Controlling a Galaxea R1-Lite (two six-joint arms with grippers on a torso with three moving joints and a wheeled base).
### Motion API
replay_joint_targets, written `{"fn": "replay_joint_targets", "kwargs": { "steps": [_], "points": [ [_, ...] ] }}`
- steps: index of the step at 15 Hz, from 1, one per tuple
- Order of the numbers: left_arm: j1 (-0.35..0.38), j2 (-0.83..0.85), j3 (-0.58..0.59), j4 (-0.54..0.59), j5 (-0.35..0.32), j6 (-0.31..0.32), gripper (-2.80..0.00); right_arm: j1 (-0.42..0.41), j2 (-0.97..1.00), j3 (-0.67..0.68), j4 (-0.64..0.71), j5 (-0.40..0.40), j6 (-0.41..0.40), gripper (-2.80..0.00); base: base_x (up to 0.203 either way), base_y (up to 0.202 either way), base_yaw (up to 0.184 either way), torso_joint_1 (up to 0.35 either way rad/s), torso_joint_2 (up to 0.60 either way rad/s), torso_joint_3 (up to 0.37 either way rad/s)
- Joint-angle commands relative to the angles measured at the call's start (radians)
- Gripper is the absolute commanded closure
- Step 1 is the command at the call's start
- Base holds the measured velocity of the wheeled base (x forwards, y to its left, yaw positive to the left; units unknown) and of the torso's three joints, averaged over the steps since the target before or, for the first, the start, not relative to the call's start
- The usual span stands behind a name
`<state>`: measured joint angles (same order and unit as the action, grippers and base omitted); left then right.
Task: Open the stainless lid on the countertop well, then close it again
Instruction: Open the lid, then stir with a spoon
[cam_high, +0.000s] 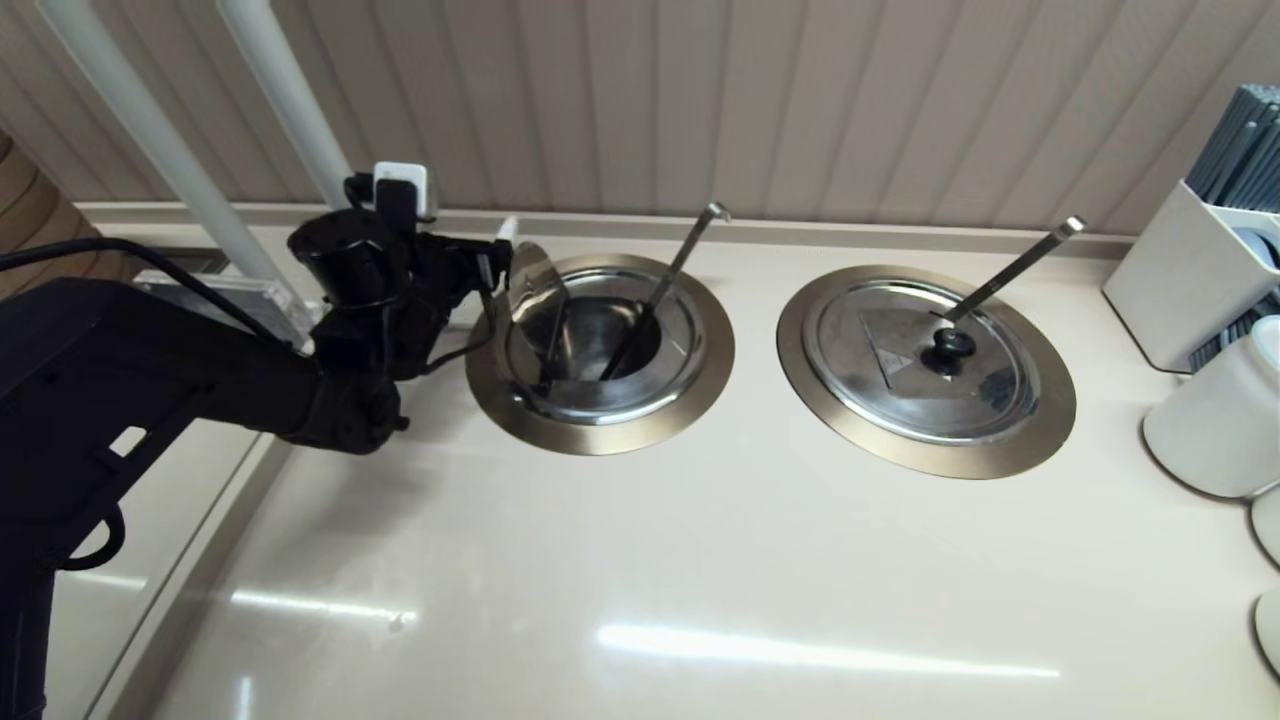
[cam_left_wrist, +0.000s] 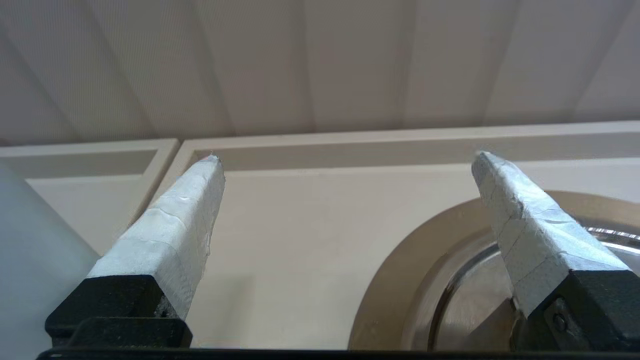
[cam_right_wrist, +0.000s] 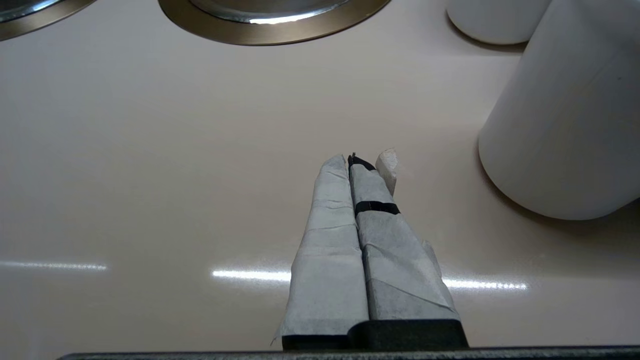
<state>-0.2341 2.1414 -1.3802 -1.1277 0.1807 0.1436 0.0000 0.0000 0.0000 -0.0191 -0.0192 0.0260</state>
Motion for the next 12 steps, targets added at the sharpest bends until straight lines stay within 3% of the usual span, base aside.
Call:
{"fn": "replay_joint_targets", "kwargs": {
  "steps": [1,7,12],
  "points": [
    [0.011,-0.033,-0.002,-0.015,0.002,-0.001,-2.80,0.000,0.000,0.005,-0.001,-0.001,0.000,0.00,0.000,0.000,0.000,0.000,0.00,0.000],
    [0.011,-0.132,0.017,0.011,0.015,-0.010,-2.80,0.000,0.000,0.005,-0.001,-0.001,0.000,0.00,0.000,0.000,0.000,0.000,0.00,0.000],
    [-0.132,-0.086,0.023,0.105,0.042,-0.108,-2.80,0.000,0.000,0.005,-0.001,-0.001,0.000,0.00,0.000,0.000,0.000,0.000,0.00,0.000]
  ]
}}
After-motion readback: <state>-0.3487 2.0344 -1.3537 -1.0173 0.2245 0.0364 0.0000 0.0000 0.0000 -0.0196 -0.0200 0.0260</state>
